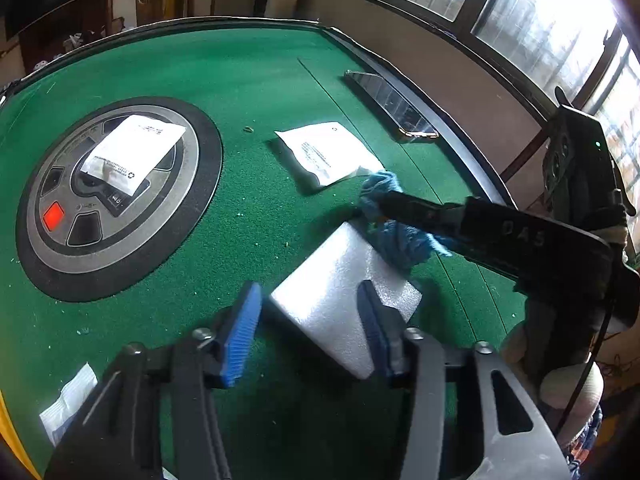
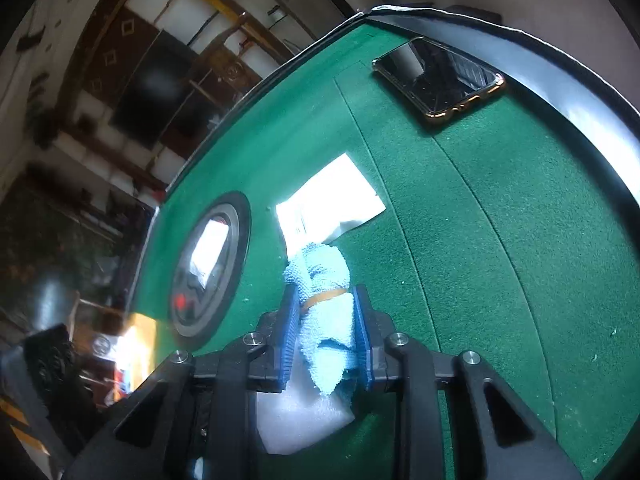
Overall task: Organize soft objects
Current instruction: 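Grasp the white foam block with the left tool while the right holds the blue cloth, then lift the foam block toward the box with the left tool while the right carries the blue cloth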
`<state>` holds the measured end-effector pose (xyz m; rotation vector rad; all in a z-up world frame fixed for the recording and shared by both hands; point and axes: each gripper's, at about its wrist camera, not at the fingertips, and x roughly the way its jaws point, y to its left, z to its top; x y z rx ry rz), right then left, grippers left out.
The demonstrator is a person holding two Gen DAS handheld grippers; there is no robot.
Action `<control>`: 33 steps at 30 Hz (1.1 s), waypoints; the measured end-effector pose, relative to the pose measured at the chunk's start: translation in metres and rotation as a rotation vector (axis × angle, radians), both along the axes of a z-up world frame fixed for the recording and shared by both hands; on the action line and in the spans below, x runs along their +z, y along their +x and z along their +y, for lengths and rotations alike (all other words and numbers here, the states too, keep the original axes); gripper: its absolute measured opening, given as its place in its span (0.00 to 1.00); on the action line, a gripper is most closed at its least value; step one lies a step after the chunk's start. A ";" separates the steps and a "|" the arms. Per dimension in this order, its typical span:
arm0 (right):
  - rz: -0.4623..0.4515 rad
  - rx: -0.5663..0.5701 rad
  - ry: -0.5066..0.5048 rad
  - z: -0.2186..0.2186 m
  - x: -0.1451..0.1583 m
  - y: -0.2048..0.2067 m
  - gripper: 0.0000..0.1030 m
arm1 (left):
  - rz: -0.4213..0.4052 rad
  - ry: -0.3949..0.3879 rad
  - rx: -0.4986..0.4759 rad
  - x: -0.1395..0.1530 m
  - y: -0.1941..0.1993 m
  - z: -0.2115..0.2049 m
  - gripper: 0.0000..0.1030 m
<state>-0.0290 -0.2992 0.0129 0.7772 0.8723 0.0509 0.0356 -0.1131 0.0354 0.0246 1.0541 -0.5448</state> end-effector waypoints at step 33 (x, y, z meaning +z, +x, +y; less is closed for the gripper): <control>-0.280 -0.086 0.560 -0.056 -0.022 -0.027 0.23 | -0.069 -0.069 0.016 0.008 -0.026 -0.037 0.11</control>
